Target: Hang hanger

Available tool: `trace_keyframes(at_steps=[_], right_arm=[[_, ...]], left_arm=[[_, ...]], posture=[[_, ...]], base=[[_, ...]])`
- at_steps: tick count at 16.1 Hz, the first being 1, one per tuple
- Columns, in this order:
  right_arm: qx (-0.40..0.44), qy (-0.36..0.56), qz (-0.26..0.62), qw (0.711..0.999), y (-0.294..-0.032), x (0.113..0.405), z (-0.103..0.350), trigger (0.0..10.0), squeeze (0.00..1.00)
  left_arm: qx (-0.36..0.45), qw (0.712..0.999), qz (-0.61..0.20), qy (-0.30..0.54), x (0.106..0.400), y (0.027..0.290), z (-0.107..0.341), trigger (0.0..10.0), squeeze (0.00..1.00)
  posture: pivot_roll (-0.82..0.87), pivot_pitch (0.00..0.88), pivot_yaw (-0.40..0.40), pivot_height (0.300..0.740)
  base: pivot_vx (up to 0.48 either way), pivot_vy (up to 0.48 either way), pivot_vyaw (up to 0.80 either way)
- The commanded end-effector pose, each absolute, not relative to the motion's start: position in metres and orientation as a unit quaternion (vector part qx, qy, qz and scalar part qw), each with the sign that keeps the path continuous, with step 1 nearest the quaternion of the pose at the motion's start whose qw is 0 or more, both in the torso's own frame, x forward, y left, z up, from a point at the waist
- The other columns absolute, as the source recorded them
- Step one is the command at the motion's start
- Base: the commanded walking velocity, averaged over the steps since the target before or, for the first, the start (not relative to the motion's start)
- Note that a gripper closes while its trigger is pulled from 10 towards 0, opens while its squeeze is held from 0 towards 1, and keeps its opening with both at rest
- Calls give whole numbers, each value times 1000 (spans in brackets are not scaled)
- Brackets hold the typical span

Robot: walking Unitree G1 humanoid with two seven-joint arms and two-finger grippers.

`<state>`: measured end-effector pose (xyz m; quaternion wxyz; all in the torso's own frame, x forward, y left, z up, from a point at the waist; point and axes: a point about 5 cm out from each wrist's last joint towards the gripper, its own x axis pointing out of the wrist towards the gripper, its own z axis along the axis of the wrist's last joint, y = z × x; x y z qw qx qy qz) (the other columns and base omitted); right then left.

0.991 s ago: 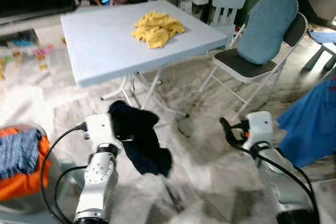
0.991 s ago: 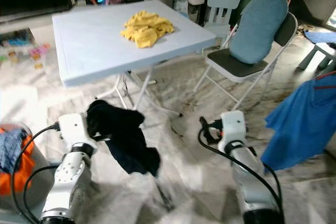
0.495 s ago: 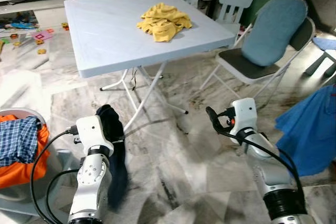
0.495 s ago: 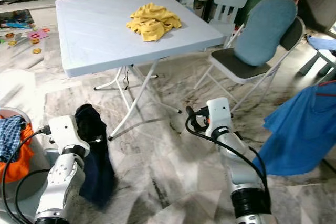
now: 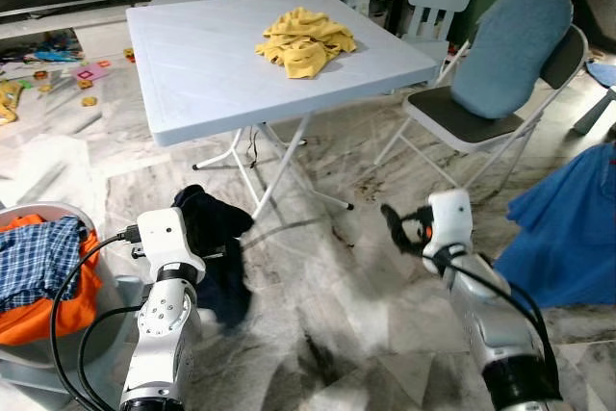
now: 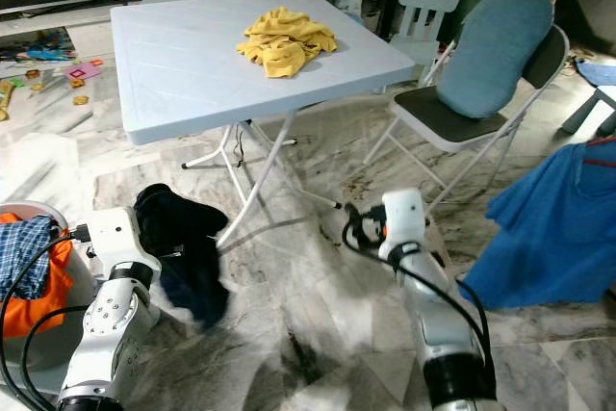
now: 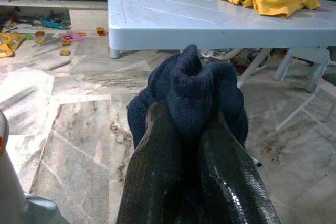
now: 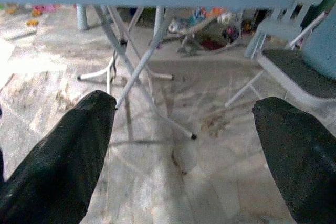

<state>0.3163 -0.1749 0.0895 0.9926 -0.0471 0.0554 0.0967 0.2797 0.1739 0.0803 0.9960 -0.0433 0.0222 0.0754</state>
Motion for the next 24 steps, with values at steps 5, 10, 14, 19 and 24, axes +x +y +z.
trace_keyframes(at_steps=[5, 10, 14, 19, 24], right_arm=[[-42, 48, 90, 994, -174, 316, 90, 10000, 0], [-42, 46, 95, 994, -171, 316, 91, 10000, 0], [-38, 47, 99, 993, -166, 317, 90, 10000, 0], [-36, 49, 96, 994, -164, 317, 88, 10000, 0], [-31, 50, 93, 994, -159, 318, 86, 10000, 0]], left_arm=[[-38, 997, 61, 0, 289, 172, 92, 10000, 0], [-40, 998, 56, 2, 288, 169, 89, 10000, 0], [-33, 998, 55, -1, 286, 173, 90, 10000, 0], [-19, 999, 36, -7, 286, 172, 91, 10000, 0], [-5, 1000, 12, -12, 288, 169, 94, 10000, 0]], posture=[[-75, 0, 10, 740], [-77, 0, 7, 740], [-75, 0, 7, 740], [-72, 0, 20, 740], [-68, 0, 40, 740]], base=[[0, 0, 0], [0, 0, 0], [0, 0, 0], [0, 0, 0], [0, 0, 0]])
